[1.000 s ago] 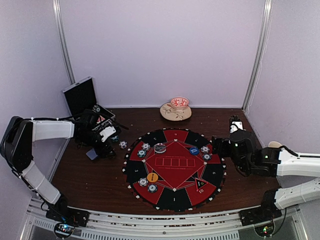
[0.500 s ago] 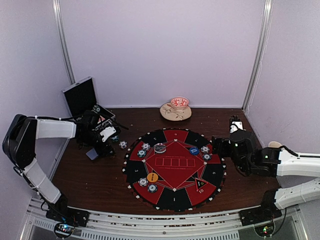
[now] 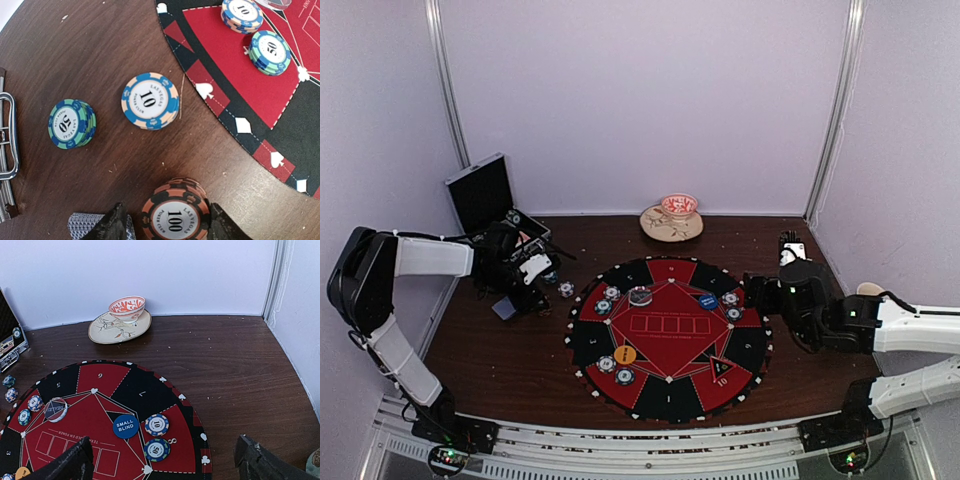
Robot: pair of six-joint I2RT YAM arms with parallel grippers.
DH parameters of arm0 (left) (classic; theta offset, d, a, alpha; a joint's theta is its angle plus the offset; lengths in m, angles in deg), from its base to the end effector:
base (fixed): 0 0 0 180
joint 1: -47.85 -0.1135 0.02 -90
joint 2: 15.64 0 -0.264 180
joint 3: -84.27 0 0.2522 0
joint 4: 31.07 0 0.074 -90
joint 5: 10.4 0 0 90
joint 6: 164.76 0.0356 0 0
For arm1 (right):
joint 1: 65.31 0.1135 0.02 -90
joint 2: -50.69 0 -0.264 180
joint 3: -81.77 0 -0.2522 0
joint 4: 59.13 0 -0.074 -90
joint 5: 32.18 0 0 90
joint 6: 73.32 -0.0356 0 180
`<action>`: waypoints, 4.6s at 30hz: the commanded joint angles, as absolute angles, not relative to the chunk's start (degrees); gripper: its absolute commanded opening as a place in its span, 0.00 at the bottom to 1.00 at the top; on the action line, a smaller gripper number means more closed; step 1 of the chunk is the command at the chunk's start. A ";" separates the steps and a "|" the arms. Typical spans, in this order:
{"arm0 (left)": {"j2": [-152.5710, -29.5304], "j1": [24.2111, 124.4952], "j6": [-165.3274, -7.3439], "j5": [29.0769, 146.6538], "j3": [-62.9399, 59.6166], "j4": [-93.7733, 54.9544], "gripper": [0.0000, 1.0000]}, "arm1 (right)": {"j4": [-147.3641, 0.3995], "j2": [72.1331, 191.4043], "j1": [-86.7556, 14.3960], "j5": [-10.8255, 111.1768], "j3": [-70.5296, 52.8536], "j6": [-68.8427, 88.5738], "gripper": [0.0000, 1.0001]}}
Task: Distribute texas hold em gaming equipment
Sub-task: Pick up the pile of poker chips from the pile of poker chips, then place the poker chips pile on the poker table mat, then pick up the pile of poker chips from the poker table mat.
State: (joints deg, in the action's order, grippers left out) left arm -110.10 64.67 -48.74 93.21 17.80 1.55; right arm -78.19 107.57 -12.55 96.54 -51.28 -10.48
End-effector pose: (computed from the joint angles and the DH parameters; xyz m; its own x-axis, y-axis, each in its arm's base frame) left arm 0.3006 -0.0996 0.1637 -0.5776 0.6200 -0.5310 0.7179 0.6954 0.0310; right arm 0.1467 0.1563 0.2418 -0.3933 0.0711 -0.9166 -0.1242 0.9838 0.1295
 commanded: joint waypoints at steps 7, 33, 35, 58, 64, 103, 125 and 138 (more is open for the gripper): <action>-110.53 64.02 -48.30 95.02 17.50 0.53 0.46 | -77.72 107.19 -12.31 96.58 -50.17 -9.95 0.99; -103.77 64.06 -47.82 100.61 15.51 4.32 0.27 | -77.50 107.79 -12.31 96.74 -50.19 -9.86 0.99; -103.40 64.05 -47.79 101.38 15.27 4.47 0.27 | -77.46 107.77 -12.30 96.80 -50.18 -9.86 0.99; -113.30 84.09 -50.12 98.17 -4.01 12.77 0.26 | -76.86 109.07 -12.30 98.05 -50.35 -10.10 1.00; -121.85 91.97 -52.23 97.12 -11.73 12.93 0.26 | -77.10 107.11 -12.31 99.91 -50.90 -10.93 1.00; -147.05 108.85 -55.71 91.60 -26.93 4.76 0.42 | -76.66 101.57 -12.26 101.85 -52.58 -11.45 1.00; -112.76 95.79 -54.45 87.71 -6.50 3.55 0.98 | -99.57 117.75 -12.17 82.78 -29.56 -12.48 1.00; -89.28 78.59 -55.09 89.30 14.90 1.63 0.98 | -107.12 145.72 -8.27 67.83 -15.16 -10.34 0.99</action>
